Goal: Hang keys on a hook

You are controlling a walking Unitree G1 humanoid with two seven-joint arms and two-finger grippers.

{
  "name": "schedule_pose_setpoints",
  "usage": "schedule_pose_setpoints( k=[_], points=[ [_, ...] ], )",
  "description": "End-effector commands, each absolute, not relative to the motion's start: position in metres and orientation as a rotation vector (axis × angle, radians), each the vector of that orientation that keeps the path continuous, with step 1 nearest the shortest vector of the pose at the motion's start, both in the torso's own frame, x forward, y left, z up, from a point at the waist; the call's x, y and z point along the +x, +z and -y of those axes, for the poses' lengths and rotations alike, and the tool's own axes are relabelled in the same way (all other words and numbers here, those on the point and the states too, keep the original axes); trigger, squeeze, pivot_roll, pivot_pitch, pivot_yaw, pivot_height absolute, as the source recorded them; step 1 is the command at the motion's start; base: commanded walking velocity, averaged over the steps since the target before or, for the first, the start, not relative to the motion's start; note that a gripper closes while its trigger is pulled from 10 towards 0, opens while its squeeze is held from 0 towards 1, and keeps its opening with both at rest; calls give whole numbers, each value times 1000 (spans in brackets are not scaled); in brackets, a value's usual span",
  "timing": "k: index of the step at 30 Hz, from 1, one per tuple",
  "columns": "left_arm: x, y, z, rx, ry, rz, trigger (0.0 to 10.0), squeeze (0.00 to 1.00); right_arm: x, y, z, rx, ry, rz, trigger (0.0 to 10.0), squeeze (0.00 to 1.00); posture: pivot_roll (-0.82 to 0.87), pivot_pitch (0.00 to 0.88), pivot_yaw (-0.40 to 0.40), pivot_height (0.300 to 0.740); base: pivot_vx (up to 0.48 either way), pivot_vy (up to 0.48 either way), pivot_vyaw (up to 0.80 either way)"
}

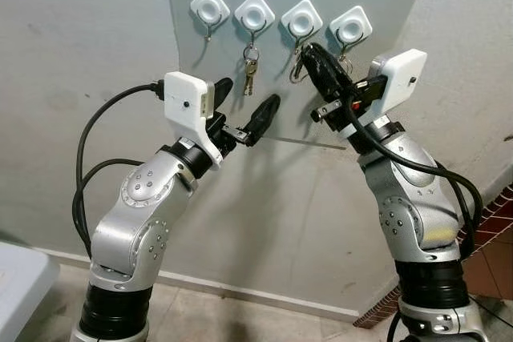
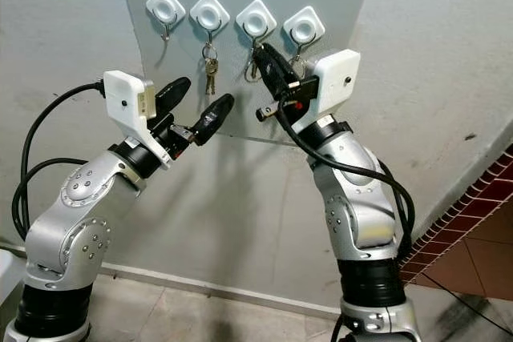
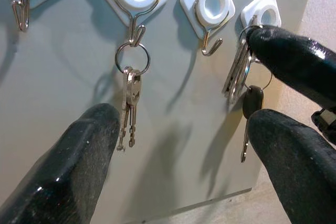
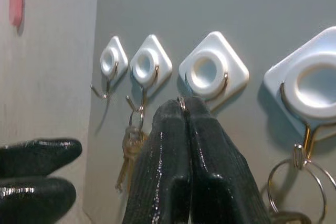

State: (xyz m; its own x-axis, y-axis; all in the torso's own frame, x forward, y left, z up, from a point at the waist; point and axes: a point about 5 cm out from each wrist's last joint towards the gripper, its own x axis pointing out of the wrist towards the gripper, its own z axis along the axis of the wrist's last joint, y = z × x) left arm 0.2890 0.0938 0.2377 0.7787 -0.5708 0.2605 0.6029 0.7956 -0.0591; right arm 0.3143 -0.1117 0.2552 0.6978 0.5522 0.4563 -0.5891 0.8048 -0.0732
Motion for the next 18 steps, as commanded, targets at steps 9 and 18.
schedule_pose_setpoints(
  k=[9, 18],
  points=[
    [286, 241, -93, -142, -635, 243, 10000, 0, 323, 267, 116, 18, 675, 520, 10000, 0, 12, 18, -39, 732, 0, 0, 0],
    [286, 241, -93, -144, -636, 243, 10000, 0, 329, 273, 119, -22, 690, 539, 10000, 0, 12, 18, -38, 732, 0, 0, 0]
  ],
)
